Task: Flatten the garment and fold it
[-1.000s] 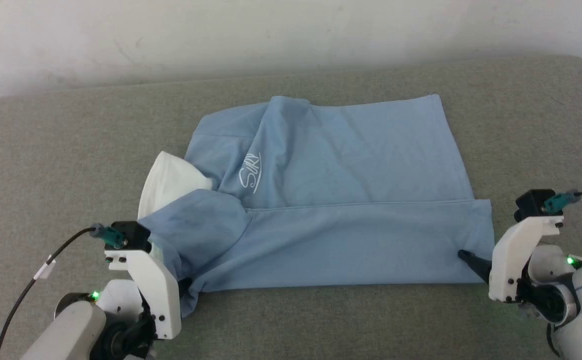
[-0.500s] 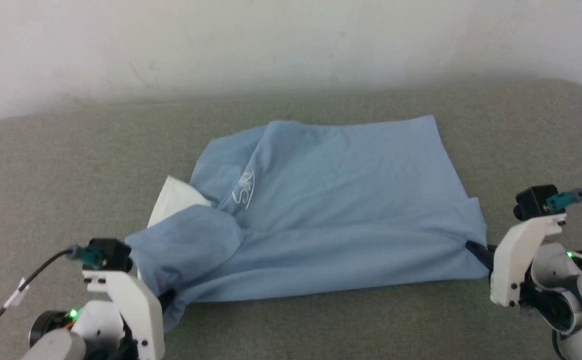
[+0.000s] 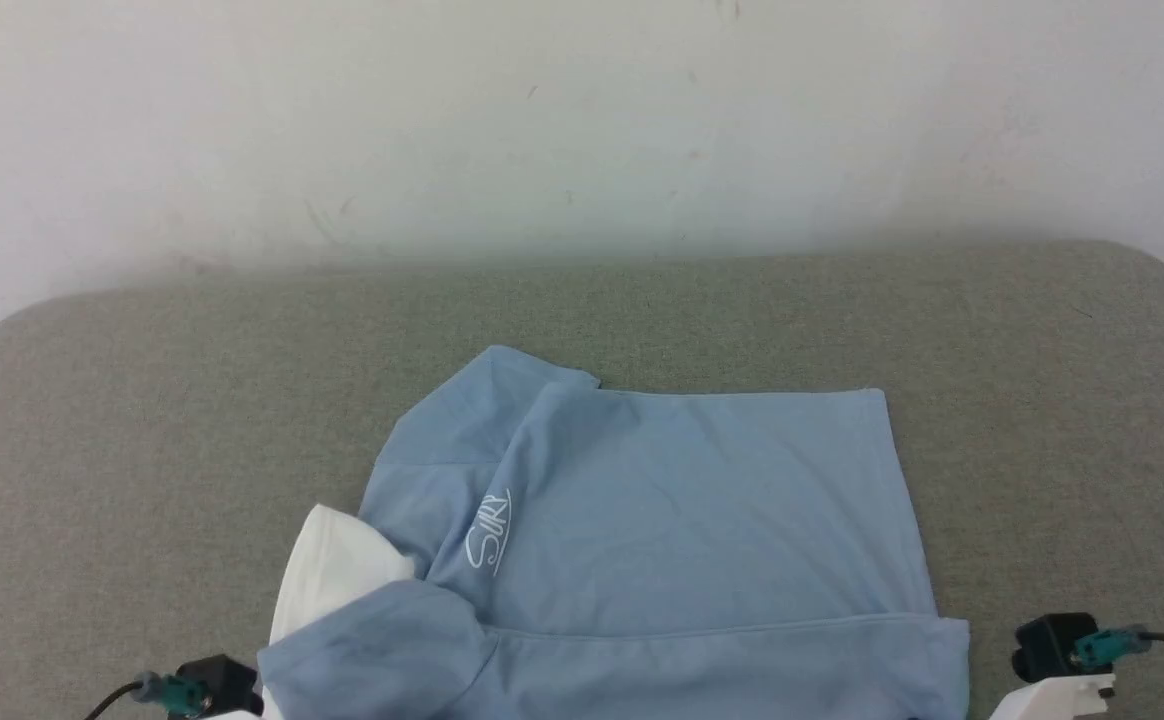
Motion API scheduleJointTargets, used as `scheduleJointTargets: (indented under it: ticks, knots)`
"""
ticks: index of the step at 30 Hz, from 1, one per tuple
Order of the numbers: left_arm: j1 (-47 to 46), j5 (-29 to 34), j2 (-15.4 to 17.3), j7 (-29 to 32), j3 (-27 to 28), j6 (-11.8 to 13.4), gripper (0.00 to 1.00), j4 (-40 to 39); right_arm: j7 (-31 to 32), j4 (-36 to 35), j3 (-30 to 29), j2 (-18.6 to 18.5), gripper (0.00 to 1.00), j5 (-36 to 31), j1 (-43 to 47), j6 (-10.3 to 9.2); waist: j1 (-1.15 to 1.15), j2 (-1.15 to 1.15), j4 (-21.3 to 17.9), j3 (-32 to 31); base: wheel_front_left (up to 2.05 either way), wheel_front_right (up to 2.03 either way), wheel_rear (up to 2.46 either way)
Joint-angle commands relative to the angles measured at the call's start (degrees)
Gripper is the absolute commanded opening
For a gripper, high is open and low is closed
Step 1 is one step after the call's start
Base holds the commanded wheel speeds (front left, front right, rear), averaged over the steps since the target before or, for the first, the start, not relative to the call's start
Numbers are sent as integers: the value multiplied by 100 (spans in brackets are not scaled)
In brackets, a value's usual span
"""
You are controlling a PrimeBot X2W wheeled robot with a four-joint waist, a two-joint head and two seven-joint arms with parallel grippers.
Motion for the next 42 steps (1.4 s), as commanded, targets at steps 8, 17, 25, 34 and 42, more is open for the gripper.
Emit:
scheduleJointTargets:
  ticks: [8, 17, 25, 34, 42]
  knots:
    - [-255, 38, -78, -861, 469, -332, 100, 97, -1384, -975, -302, 359, 100, -570, 146, -4, 1, 0, -148, -64, 0, 0, 0]
    - [-1675, 562, -273, -1661, 734, -433, 100, 226, -2534, -2120, -727, 762, 100, -1344, -295, -4, 1, 0, -317, 522, 0, 0, 0]
    - [-3614, 956, -548, -1985, 586, -824, 100, 1595, -2741, -2488, -471, 716, 100, -1613, -1025, -4, 1, 0, -759, 1484, 0, 0, 0]
    - [-5390, 1052, -594, -1274, 134, -1627, 100, 3411, -3013, -2174, -247, 716, 100, -1547, -1553, -4, 1, 0, -1231, 2145, 0, 0, 0]
    - [-6035, 830, -525, 372, -331, -2171, 100, 4691, -3122, -1780, -143, 777, 100, -1403, -1673, -4, 1, 0, -1513, 2362, 0, 0, 0]
